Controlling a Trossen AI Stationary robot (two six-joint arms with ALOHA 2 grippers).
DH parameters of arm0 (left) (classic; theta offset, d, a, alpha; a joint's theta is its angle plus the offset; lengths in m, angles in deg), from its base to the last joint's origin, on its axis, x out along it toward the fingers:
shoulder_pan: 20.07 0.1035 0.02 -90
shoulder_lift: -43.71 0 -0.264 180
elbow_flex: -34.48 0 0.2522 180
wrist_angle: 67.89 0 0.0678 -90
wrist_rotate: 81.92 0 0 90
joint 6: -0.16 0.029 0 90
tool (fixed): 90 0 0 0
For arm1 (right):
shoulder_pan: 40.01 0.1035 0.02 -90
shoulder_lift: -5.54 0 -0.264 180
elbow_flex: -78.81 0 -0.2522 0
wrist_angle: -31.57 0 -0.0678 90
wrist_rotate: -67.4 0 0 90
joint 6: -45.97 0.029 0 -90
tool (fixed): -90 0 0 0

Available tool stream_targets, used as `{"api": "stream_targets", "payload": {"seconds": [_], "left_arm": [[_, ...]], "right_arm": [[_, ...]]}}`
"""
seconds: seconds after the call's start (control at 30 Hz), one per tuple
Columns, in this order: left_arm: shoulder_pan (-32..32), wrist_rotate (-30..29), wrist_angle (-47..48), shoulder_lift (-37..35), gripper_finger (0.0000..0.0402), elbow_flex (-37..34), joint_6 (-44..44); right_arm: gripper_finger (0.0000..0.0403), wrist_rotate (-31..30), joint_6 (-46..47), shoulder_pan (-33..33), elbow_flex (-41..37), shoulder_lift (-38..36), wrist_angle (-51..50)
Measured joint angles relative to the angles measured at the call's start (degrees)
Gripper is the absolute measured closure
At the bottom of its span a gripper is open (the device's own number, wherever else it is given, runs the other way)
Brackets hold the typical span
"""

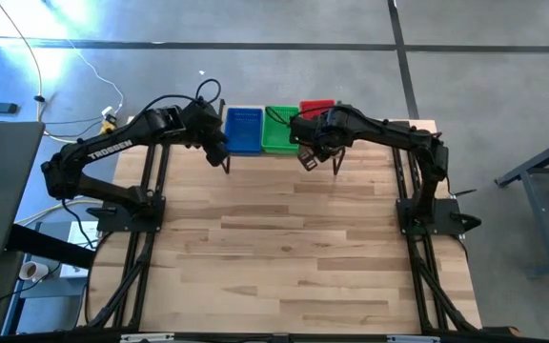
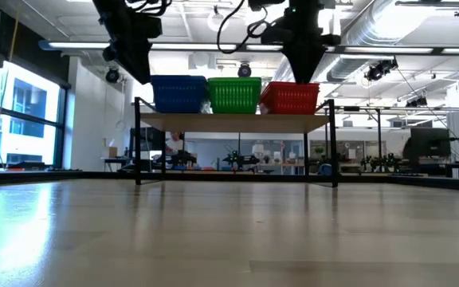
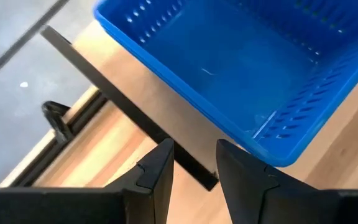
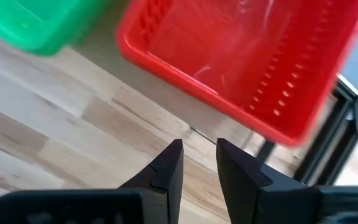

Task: Stack baskets on shelf by color
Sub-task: Put the stacked blue baskets on the shelf, then adjust the stacked red baskets on the shelf

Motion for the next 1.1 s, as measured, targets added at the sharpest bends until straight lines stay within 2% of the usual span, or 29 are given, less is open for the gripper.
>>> {"api": "stream_targets", "payload": {"seconds": [0.2, 0.4, 0.83, 0.97, 1.1], "left_arm": [[0.00, -3.71, 0.00, -2.43, 0.0289, -0.02, 1.55], [-0.06, -3.76, 0.02, -6.10, 0.0289, -0.02, 1.55], [-4.51, -3.25, 1.77, -12.24, 0.0289, 0.00, 0.44], [-5.33, -3.31, 1.78, -12.50, 0.0289, 0.00, 0.44], [-5.64, -3.33, 1.77, -12.52, 0.0289, -0.02, 0.44]], "right_arm": [[0.0319, -2.11, 1.49, 1.95, 0.02, -2.01, -0.72], [0.0319, -7.10, 2.68, 0.94, 0.04, -3.76, -0.84], [0.0319, -12.16, 3.00, -8.21, 0.04, -4.04, -0.88], [0.0319, -10.94, 2.98, -10.76, -0.38, -4.08, -0.82], [0.0319, -10.39, 2.98, -13.35, -4.16, -4.11, -0.90]]}}
